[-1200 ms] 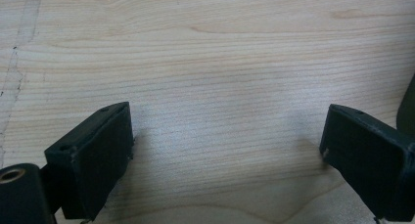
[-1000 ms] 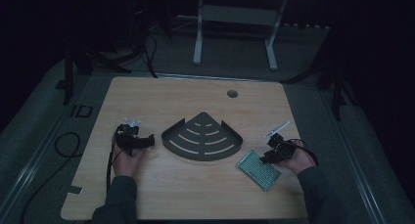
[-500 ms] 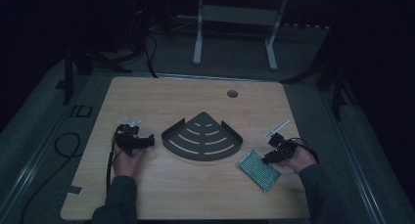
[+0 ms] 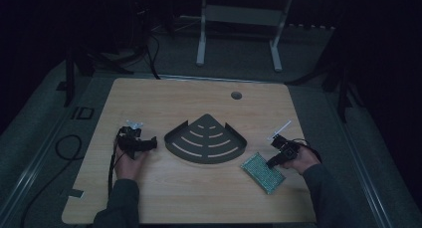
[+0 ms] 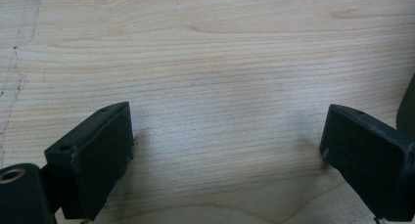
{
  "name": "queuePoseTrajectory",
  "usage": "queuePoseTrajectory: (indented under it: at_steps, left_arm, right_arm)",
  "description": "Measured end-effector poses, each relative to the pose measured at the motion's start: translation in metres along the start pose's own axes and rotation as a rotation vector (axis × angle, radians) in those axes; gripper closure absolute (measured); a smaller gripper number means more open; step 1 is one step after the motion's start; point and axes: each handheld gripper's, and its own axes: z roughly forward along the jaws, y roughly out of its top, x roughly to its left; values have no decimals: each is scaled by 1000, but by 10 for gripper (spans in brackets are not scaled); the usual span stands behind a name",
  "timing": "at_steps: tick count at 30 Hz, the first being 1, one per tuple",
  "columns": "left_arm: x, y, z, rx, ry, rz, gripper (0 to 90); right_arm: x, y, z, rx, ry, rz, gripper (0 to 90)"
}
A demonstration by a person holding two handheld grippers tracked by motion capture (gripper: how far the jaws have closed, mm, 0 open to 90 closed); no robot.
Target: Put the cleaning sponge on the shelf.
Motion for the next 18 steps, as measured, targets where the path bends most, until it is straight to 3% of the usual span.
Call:
queuePoseTrajectory:
  at_steps: [6, 8, 18]
  left_arm:
    - [0, 0, 0, 0, 0, 0, 62]
    - [0, 0, 0, 0, 0, 0, 62]
    - [0, 0, 0, 0, 0, 0, 62]
  right_arm:
    - [2, 3, -1, 28, -10, -11, 884]
    - [4, 4, -2, 29, -34, -39, 893]
    - [13, 7, -16, 24, -69, -60, 898]
